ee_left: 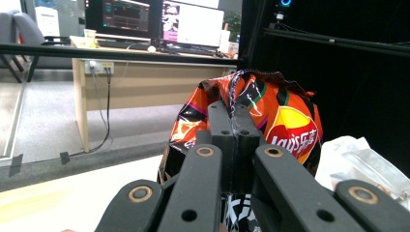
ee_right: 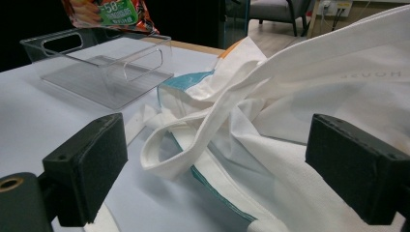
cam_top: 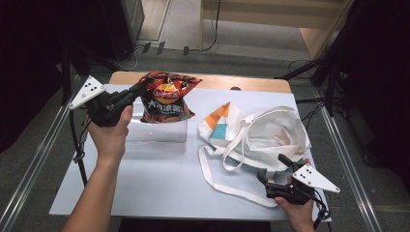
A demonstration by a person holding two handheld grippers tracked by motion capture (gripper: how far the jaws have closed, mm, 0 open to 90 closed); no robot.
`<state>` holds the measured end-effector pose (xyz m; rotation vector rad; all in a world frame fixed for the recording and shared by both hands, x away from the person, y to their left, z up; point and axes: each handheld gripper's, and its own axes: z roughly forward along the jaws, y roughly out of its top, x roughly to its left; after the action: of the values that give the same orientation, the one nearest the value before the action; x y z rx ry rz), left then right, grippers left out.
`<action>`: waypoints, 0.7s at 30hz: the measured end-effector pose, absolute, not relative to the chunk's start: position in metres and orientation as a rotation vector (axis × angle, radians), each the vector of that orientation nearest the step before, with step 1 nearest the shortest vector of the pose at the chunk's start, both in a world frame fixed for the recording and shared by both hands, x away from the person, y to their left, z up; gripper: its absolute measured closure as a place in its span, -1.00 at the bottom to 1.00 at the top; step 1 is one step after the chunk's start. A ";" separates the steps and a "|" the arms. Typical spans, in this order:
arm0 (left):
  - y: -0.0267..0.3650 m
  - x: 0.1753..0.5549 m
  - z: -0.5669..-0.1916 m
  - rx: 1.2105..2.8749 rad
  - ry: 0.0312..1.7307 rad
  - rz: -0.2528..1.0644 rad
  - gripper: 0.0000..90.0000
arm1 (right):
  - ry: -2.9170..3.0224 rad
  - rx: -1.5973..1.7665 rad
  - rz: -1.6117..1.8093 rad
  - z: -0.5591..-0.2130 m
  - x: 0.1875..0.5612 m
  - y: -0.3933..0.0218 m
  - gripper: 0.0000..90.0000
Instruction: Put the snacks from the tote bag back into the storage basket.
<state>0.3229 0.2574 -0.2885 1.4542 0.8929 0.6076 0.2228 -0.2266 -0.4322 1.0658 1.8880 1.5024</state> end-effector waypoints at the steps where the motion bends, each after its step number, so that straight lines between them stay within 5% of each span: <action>1: 0.259 0.322 -0.289 1.456 0.896 0.611 1.00 | 1.889 1.065 1.503 -0.432 0.223 -0.226 -0.83; 21: 0.286 0.315 -0.301 1.481 0.914 0.615 1.00 | 1.893 1.055 1.497 -0.433 0.222 -0.223 -0.81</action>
<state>0.3150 0.2859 -0.3012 1.4807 0.9145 0.6149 0.2222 -0.2228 -0.4327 1.0555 1.8932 1.4968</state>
